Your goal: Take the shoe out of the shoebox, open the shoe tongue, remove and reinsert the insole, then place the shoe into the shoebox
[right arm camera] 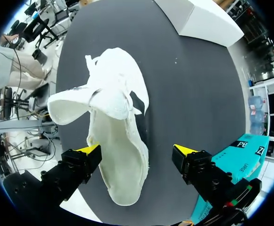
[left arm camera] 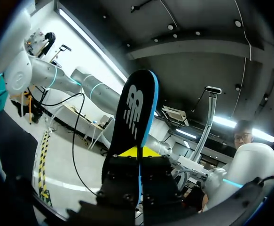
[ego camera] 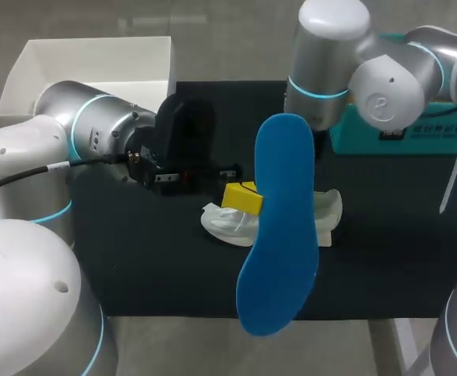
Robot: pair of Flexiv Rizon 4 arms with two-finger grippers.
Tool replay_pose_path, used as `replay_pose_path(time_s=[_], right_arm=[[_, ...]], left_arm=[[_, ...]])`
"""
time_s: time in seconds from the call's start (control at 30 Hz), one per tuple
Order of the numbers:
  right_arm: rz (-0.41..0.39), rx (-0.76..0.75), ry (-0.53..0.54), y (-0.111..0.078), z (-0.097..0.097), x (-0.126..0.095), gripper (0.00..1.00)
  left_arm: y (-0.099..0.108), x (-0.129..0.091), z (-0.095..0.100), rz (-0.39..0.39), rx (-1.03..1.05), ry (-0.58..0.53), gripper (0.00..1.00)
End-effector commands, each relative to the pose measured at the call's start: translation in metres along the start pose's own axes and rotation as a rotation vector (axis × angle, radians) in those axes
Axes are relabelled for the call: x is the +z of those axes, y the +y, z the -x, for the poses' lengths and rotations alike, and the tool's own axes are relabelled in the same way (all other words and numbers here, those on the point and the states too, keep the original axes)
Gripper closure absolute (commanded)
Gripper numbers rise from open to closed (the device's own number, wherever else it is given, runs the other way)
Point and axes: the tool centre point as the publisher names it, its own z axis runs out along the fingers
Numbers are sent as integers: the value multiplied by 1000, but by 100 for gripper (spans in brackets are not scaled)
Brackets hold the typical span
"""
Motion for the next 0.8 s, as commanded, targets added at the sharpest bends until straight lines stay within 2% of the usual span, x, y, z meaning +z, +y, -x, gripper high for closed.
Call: replay_pose_path(time_s=[0.03,0.13,0.23,0.27,0.33,0.37,0.4,0.8], right_arm=[[-13,-11,13,15,11,22,0],[0,-11,27,19,12,29,0],[5,-11,44,24,10,39,12],[4,-11,48,25,9,42,24],[3,2,62,26,7,48,59],[3,12,68,25,5,49,82],[2,17,67,23,3,48,100],[2,17,67,23,3,48,100]], left_arm=[[0,0,2,-1,1,5,100],[0,0,2,-1,1,5,100],[0,0,2,-1,1,5,100],[0,0,2,-1,1,5,100],[0,0,2,-1,1,5,100],[0,0,2,-1,1,5,100],[0,0,2,-1,1,5,100],[0,0,2,-1,1,5,100]])
